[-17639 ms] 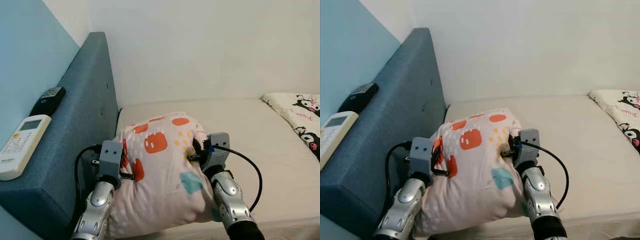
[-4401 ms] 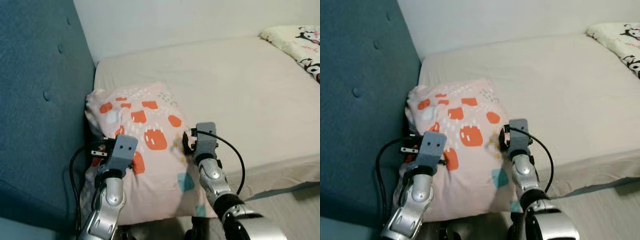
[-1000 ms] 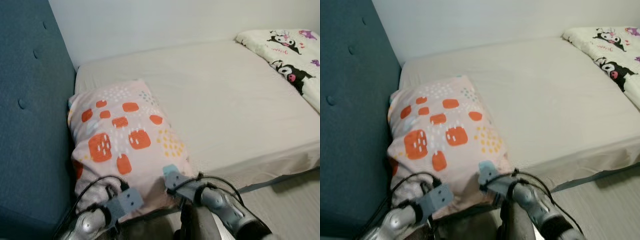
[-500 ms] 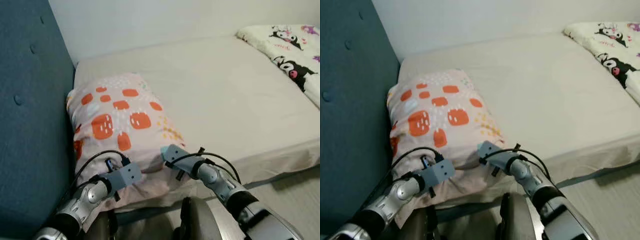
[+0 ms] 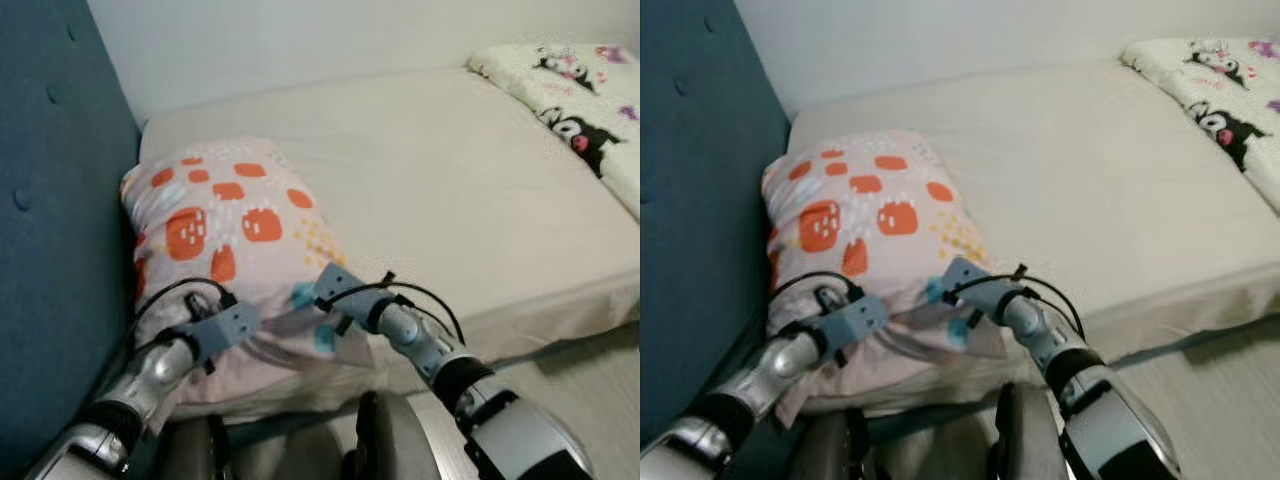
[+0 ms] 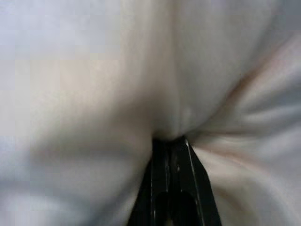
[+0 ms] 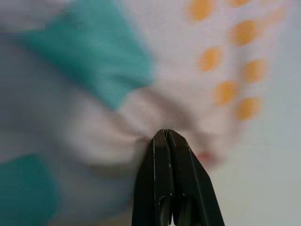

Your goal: Clean up the room

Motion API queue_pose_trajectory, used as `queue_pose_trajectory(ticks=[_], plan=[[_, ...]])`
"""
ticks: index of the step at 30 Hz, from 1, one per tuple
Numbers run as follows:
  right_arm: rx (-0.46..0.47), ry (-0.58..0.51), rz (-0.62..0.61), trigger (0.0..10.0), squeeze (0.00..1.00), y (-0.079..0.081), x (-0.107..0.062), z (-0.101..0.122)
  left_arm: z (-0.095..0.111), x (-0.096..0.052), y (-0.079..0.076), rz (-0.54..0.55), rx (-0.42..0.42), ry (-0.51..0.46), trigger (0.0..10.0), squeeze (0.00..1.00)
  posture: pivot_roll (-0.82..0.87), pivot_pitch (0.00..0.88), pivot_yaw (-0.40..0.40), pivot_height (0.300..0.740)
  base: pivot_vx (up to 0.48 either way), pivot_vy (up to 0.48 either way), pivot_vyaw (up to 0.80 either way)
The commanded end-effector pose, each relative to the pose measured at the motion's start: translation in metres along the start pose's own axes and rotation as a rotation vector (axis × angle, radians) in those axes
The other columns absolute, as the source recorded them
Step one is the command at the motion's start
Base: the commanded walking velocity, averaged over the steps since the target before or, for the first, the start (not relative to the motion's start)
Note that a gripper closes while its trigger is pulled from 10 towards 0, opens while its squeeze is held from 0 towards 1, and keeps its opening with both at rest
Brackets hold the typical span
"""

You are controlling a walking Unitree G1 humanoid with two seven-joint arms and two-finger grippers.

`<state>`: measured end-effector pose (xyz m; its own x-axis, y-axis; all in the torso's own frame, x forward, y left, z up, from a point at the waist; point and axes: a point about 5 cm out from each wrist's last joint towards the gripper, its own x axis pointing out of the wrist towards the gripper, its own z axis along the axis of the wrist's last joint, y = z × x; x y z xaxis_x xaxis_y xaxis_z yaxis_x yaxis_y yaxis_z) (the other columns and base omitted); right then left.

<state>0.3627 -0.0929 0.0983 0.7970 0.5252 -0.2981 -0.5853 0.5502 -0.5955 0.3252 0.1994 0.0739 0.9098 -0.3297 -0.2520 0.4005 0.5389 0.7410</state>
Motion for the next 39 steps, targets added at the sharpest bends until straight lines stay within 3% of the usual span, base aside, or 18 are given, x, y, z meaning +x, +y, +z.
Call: queue_pose_trajectory(ticks=[1,5,7,12,14,16,17,18,20,24,25,26,27,28,30,31,34,39], plan=[[0.084,-0.031,0.108,10.0,0.0,0.021,-0.001,-0.003,-0.008,-0.014,0.001,-0.023,-0.063,-0.023,0.5,0.0,0.01,0.275,-0.034,0.593,0.0,0.0,0.0],[0.129,-0.062,0.182,10.0,0.0,0.031,-0.002,-0.003,-0.004,-0.025,-0.012,-0.109,-0.127,-0.095,0.0,0.0,0.01,0.267,-0.036,0.593,0.0,0.0,0.0],[0.168,-0.105,0.251,10.0,0.0,0.041,-0.006,-0.003,0.007,-0.044,-0.031,-0.225,-0.188,-0.184,0.0,0.0,0.02,0.265,-0.038,0.593,0.0,0.0,0.0],[0.202,-0.157,0.287,10.0,0.0,0.044,-0.008,0.001,0.018,-0.058,-0.039,-0.279,-0.233,-0.243,0.0,0.0,0.02,0.264,-0.04,0.593,0.0,0.0,0.0],[0.248,-0.219,0.28,10.0,0.0,0.038,-0.009,0.008,0.025,-0.058,-0.031,-0.235,-0.274,-0.282,0.0,0.0,0.03,0.266,-0.041,0.593,0.0,0.0,0.0],[0.357,-0.388,0.231,10.0,0.0,0.006,-0.015,0.033,0.039,-0.051,0.007,-0.055,-0.366,-0.369,0.0,0.0,0.03,0.268,-0.043,0.593,0.0,0.0,0.0],[0.357,-0.388,0.231,10.0,0.0,0.006,-0.015,0.033,0.039,-0.051,0.007,-0.055,-0.366,-0.369,0.0,0.0,0.03,0.268,-0.043,0.593,0.0,0.0,0.0],[0.394,-0.47,0.201,10.0,0.0,-0.016,-0.02,0.047,0.045,-0.045,0.03,0.038,-0.426,-0.41,0.0,0.0,0.02,0.269,-0.04,0.593,0.0,0.0,0.0],[0.404,-0.553,0.182,10.0,0.0,-0.043,-0.029,0.062,0.053,-0.04,0.054,0.097,-0.505,-0.458,0.0,0.0,0.02,0.27,-0.037,0.593,0.0,0.0,0.0],[0.39,-0.584,0.178,10.0,0.0,-0.059,-0.036,0.068,0.061,-0.035,0.061,0.093,-0.552,-0.48,0.0,0.0,0.01,0.27,-0.033,0.593,0.0,0.0,0.0],[0.387,-0.588,0.14,10.0,0.0,-0.072,-0.038,0.07,0.064,-0.026,0.064,0.117,-0.552,-0.465,1.8,0.0,0.01,0.271,-0.033,0.593,0.0,0.0,0.0],[0.38,-0.556,0.082,10.0,0.0,-0.082,-0.037,0.065,0.065,-0.013,0.061,0.134,-0.53,-0.423,3.7,0.0,0.01,0.272,-0.031,0.593,0.0,0.0,0.0],[0.38,-0.556,0.082,10.0,0.0,-0.082,-0.037,0.065,0.065,-0.013,0.061,0.134,-0.53,-0.423,3.7,0.0,0.01,0.272,-0.031,0.593,0.0,0.0,0.0],[0.384,-0.51,0.039,10.0,0.0,-0.086,-0.035,0.058,0.066,-0.003,0.056,0.141,-0.498,-0.379,6.0,0.0,0.01,0.273,-0.031,0.593,0.0,0.0,0.0],[0.384,-0.453,0.005,10.0,0.0,-0.085,-0.032,0.049,0.064,0.006,0.047,0.14,-0.481,-0.324,6.0,0.0,0.01,0.274,-0.031,0.593,0.0,0.0,0.0],[0.387,-0.365,-0.025,10.0,0.0,-0.079,-0.027,0.035,0.062,0.014,0.033,0.119,-0.437,-0.266,4.3,0.0,0.0,0.276,-0.027,0.593,0.0,0.0,0.0],[0.401,-0.259,-0.047,10.0,0.0,-0.067,-0.025,0.017,0.057,0.021,0.014,0.086,-0.404,-0.187,4.3,0.0,0.0,0.275,-0.026,0.593,0.0,0.0,0.0],[0.495,-0.029,-0.039,10.0,0.0,-0.032,-0.027,-0.029,0.033,0.02,-0.037,-0.033,-0.355,0.027,3.8,0.0,0.01,0.28,-0.024,0.593,0.0,0.0,0.0]])
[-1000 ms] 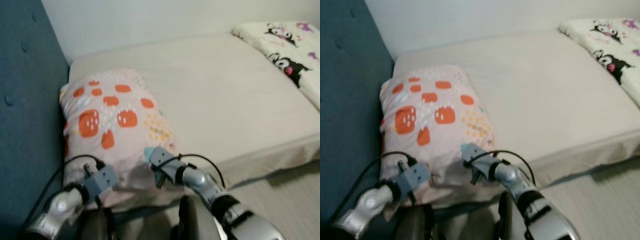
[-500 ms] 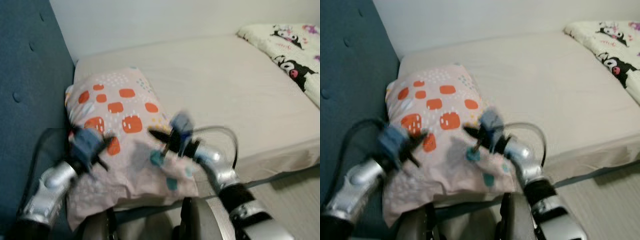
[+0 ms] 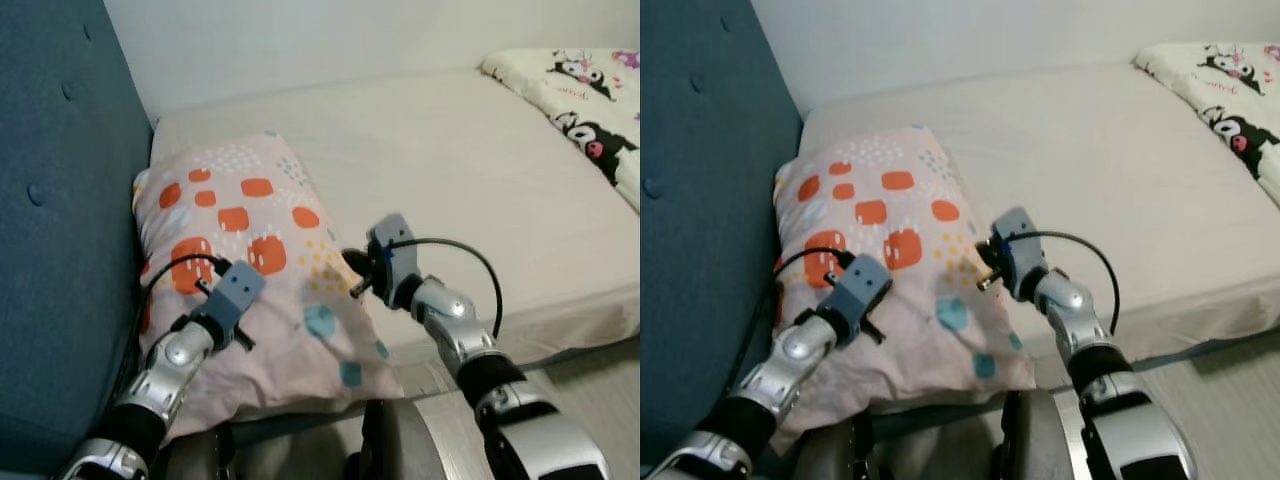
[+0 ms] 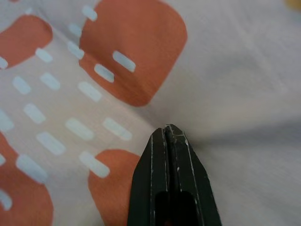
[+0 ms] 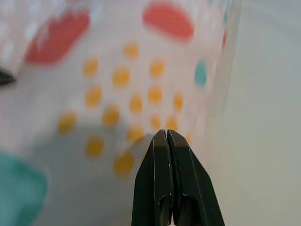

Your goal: Clean up the room

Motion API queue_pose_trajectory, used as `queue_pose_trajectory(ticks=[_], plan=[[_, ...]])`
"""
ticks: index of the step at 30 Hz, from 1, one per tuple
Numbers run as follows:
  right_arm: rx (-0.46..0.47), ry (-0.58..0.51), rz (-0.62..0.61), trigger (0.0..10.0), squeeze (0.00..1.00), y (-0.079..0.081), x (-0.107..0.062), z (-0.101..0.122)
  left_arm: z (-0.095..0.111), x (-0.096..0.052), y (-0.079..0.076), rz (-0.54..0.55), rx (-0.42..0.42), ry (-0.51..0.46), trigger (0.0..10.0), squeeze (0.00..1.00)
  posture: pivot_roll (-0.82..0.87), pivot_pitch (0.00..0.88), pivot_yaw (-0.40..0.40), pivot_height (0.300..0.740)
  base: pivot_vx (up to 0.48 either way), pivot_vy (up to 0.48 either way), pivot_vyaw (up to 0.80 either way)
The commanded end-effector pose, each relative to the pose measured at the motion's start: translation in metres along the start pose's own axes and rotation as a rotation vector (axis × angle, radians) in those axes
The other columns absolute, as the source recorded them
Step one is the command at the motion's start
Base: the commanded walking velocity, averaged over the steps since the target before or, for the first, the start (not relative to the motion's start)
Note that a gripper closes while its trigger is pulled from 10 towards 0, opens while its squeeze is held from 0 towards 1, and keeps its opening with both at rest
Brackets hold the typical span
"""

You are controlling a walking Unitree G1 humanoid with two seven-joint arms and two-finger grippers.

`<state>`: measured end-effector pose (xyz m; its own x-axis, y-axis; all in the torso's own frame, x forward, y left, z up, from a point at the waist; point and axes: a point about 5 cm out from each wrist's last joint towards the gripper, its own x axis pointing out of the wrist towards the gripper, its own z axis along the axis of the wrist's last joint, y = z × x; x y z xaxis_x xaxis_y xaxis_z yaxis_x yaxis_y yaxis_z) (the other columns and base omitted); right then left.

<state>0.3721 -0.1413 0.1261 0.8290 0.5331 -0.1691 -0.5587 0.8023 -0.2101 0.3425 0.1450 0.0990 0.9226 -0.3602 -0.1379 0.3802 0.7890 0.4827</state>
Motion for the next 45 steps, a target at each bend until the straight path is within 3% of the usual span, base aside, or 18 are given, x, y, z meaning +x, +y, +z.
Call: queue_pose_trajectory(ticks=[1,3,5,6,8,10,14,17,18,20,22,26,30,33,34,37,45], plan=[[0.032,0.092,0.005,10.0,0.0,0.007,-0.004,-0.022,-0.032,-0.011,-0.022,-0.063,0.003,0.146,3.8,0.0,0.01,0.28,-0.024,0.593,0.0,0.0,0.0],[0.032,0.092,0.005,10.0,0.0,0.007,-0.004,-0.022,-0.032,-0.011,-0.022,-0.063,0.003,0.146,3.8,0.0,0.01,0.28,-0.024,0.593,0.0,0.0,0.0],[0.044,0.144,-0.003,10.0,0.0,0.011,-0.007,-0.035,-0.044,-0.015,-0.032,-0.077,-0.014,0.194,4.7,0.0,0.01,0.282,-0.027,0.593,0.0,0.0,0.0],[0.049,0.135,-0.024,10.0,0.0,0.01,-0.007,-0.035,-0.042,-0.015,-0.032,-0.05,-0.033,0.175,10.0,0.0,0.01,0.282,-0.028,0.593,0.0,0.0,0.0],[0.052,0.124,-0.039,10.0,0.0,0.009,-0.007,-0.035,-0.041,-0.014,-0.031,-0.03,-0.048,0.158,10.0,0.0,0.01,0.282,-0.028,0.593,0.0,0.0,0.0],[0.079,0.02,-0.091,10.0,0.0,-0.001,-0.004,-0.016,-0.022,-0.008,-0.015,0.071,-0.136,0.04,10.0,0.0,0.01,0.272,-0.031,0.593,0.0,0.0,0.0],[0.098,-0.089,-0.133,10.0,0.0,-0.012,-0.002,0.004,-0.004,-0.005,0.0,0.155,-0.217,-0.061,10.0,0.0,0.01,0.263,-0.031,0.593,0.0,0.0,0.0],[0.163,-0.258,-0.19,10.0,0.0,-0.027,-0.002,0.04,0.022,-0.008,0.018,0.235,-0.369,-0.21,10.0,0.0,0.01,0.247,-0.031,0.593,0.0,0.0,0.0],[0.163,-0.258,-0.19,10.0,0.0,-0.027,-0.002,0.04,0.022,-0.008,0.018,0.235,-0.369,-0.21,10.0,0.0,0.01,0.247,-0.031,0.593,0.0,0.0,0.0],[0.212,-0.299,-0.199,10.0,0.0,-0.029,-0.003,0.048,0.03,-0.015,0.026,0.28,-0.47,-0.254,10.0,0.0,0.0,0.227,-0.028,0.593,0.0,0.0,0.0],[0.187,-0.287,-0.199,10.0,0.0,-0.023,-0.004,0.044,0.032,-0.023,0.031,0.315,-0.563,-0.271,10.0,0.0,0.0,0.213,-0.026,0.593,0.0,0.0,0.0],[0.175,-0.274,-0.211,10.0,0.0,-0.017,-0.007,0.036,0.025,-0.03,0.034,0.364,-0.561,-0.234,10.0,0.0,0.0,0.197,-0.027,0.593,0.0,0.0,0.0],[0.121,-0.173,-0.364,10.0,0.0,-0.011,-0.021,0.002,-0.005,-0.044,0.037,0.513,-0.572,-0.049,10.0,0.0,0.01,0.149,-0.029,0.593,0.0,0.0,0.0],[0.126,-0.174,-0.393,10.0,0.0,-0.01,-0.024,-0.002,-0.009,-0.047,0.037,0.546,-0.566,-0.025,10.0,0.0,0.01,0.149,-0.029,0.593,0.0,0.0,0.0],[0.114,-0.178,-0.459,10.0,0.0,-0.009,-0.032,-0.008,-0.011,-0.049,0.033,0.565,-0.578,-0.025,10.0,0.0,0.01,0.134,-0.026,0.593,0.0,0.0,0.0],[0.094,-0.185,-0.543,10.0,0.0,0.001,-0.052,-0.024,-0.002,-0.054,0.016,0.501,-0.561,-0.104,10.0,0.0,0.01,0.126,-0.021,0.593,0.0,0.0,0.0],[0.113,-0.166,-0.546,10.0,0.0,0.013,-0.062,-0.035,0.009,-0.051,-0.009,0.382,-0.569,-0.123,10.0,0.0,-0.01,0.112,-0.005,0.593,0.0,0.0,0.0]])
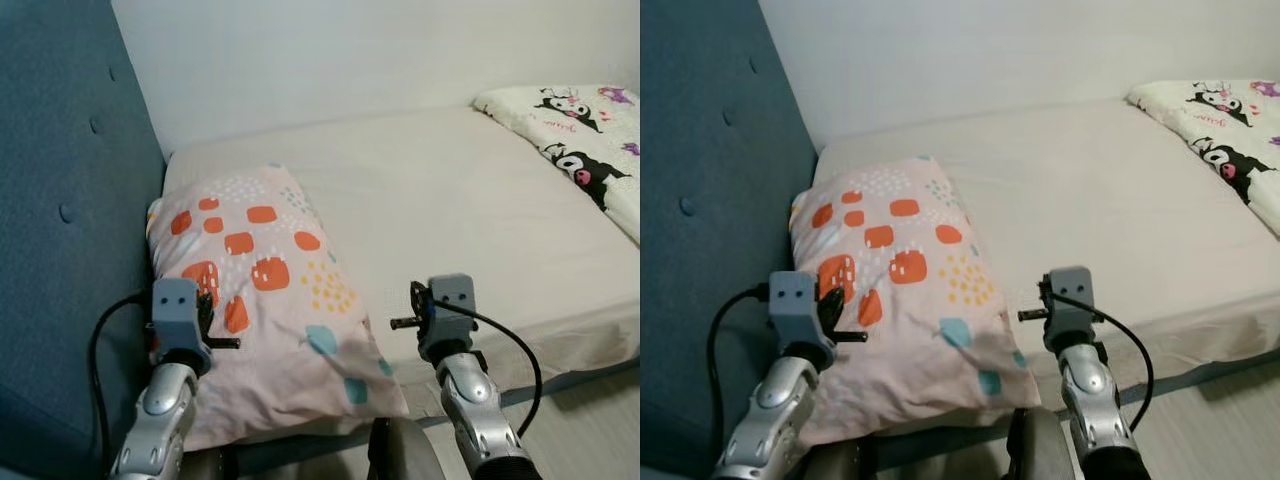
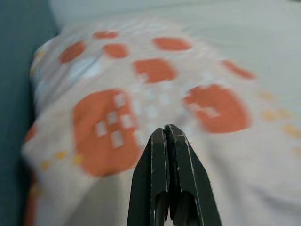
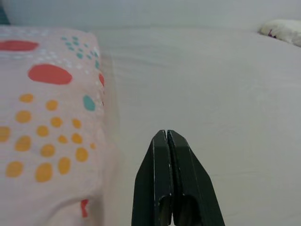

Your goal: Clean up the room

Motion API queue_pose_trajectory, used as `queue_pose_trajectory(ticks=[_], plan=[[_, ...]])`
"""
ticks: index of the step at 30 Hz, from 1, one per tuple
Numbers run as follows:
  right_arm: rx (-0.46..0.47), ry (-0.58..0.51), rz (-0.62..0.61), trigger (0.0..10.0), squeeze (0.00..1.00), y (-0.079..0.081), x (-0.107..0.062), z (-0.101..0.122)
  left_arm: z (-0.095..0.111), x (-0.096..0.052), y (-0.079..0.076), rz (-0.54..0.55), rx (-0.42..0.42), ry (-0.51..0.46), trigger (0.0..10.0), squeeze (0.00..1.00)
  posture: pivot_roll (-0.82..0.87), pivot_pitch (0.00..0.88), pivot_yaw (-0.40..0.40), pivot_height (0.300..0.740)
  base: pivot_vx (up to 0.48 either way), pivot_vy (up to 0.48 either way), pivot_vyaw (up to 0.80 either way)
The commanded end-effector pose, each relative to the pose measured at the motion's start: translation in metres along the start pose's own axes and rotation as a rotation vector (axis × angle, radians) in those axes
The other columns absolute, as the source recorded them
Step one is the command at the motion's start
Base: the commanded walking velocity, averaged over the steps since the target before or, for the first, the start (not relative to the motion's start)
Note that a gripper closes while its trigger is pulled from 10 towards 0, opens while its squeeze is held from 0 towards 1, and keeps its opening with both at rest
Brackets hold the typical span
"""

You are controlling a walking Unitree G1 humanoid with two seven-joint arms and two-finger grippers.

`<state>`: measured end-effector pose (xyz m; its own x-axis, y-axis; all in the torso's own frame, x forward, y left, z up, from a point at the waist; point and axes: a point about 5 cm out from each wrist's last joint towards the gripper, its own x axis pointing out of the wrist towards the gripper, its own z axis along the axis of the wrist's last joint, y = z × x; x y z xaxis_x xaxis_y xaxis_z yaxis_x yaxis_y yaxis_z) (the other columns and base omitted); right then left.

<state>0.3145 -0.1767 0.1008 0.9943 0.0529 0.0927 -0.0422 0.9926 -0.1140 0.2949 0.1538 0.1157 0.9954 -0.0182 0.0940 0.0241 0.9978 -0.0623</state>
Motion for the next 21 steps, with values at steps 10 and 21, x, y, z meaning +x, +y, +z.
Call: queue_pose_trajectory(ticks=[10,21], plan=[[0.037,0.002,0.01,10.0,0.0,0.011,-0.009,-0.001,-0.01,-0.01,-0.012,-0.032,0.03,0.028,10.0,0.0,-0.01,0.102,-0.01,0.612,0.0,0.0,0.0],[0.025,0.002,0.038,10.0,0.0,0.017,-0.011,0.001,-0.008,-0.012,-0.008,-0.041,0.061,0.024,10.0,0.0,-0.01,0.102,-0.017,0.657,0.0,0.0,0.0]])
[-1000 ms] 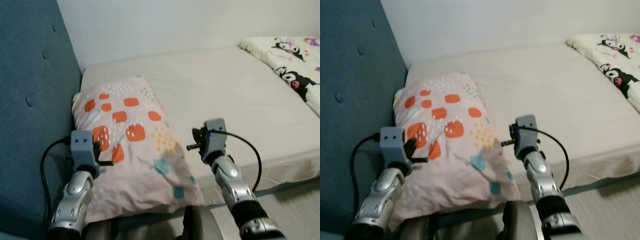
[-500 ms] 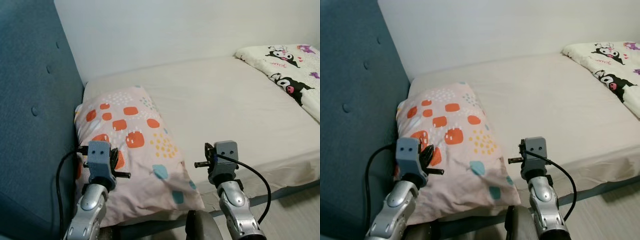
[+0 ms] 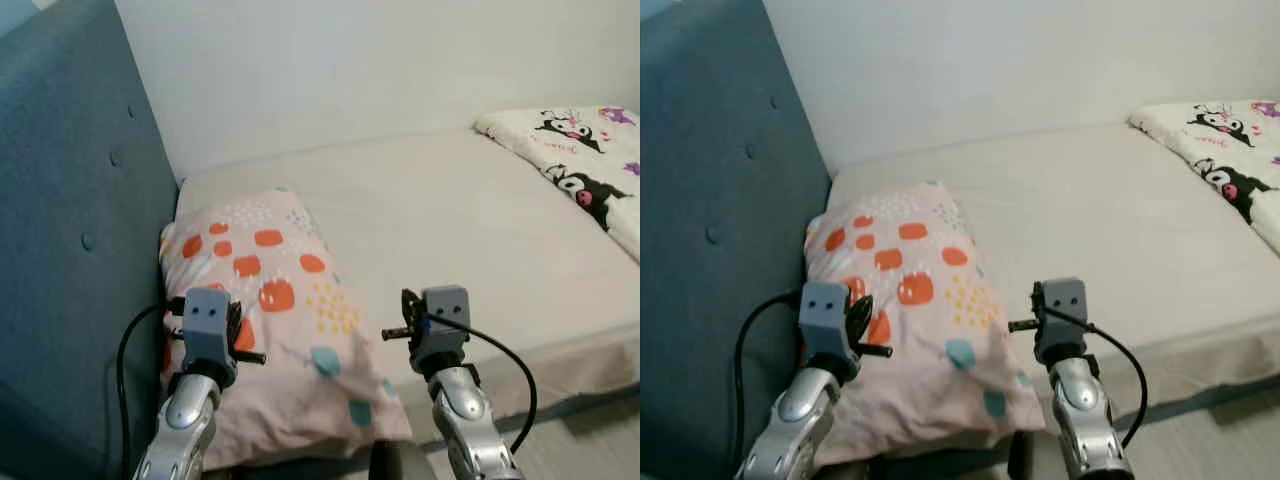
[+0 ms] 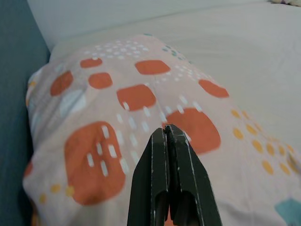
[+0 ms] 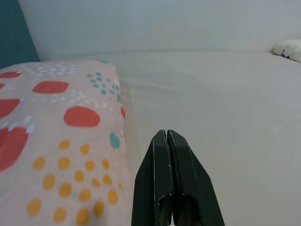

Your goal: Clean up the room

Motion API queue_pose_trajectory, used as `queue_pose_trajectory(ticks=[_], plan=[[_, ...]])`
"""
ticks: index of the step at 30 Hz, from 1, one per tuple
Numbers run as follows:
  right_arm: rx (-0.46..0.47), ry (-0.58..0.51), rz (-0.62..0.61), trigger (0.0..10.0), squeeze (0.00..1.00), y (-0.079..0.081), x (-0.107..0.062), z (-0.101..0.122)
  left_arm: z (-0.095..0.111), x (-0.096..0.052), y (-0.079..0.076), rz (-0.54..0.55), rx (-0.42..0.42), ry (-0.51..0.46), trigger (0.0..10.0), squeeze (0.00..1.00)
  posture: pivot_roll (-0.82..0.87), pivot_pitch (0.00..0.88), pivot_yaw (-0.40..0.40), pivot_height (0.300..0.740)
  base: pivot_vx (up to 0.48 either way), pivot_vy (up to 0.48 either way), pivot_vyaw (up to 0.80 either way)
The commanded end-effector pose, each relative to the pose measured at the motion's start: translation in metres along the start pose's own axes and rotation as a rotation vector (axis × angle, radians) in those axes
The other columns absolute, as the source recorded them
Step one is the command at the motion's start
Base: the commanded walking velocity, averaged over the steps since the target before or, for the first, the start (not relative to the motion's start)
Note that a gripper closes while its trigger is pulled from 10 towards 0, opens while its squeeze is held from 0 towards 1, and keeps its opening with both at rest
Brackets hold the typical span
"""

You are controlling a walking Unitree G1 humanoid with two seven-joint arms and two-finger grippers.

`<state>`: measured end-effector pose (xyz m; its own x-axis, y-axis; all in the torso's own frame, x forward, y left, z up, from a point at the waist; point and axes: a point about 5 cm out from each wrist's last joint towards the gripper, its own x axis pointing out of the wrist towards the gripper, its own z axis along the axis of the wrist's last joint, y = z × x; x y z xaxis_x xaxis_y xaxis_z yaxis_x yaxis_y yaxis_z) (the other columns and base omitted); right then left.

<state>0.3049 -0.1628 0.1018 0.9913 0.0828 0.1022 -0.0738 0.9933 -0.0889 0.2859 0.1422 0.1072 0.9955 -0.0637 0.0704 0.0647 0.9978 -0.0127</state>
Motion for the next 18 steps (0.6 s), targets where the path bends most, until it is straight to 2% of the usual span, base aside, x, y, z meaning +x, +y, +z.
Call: queue_pose_trajectory(ticks=[1,18], plan=[[-0.004,0.014,0.01,10.0,0.0,0.003,-0.0025,-0.0018,-0.0003,-0.0025,0.003,0.006,0.017,-0.002,10.0,0.0,-0.01,0.102,-0.017,0.662,0.0,0.0,0.0],[0.003,0.029,0.03,10.0,0.0,0.0066,-0.005,-0.0016,-0.003,-0.011,0.0027,-0.004,0.009,0.01,10.0,0.0,-0.01,0.114,-0.027,0.732,0.0,0.0,0.0]])
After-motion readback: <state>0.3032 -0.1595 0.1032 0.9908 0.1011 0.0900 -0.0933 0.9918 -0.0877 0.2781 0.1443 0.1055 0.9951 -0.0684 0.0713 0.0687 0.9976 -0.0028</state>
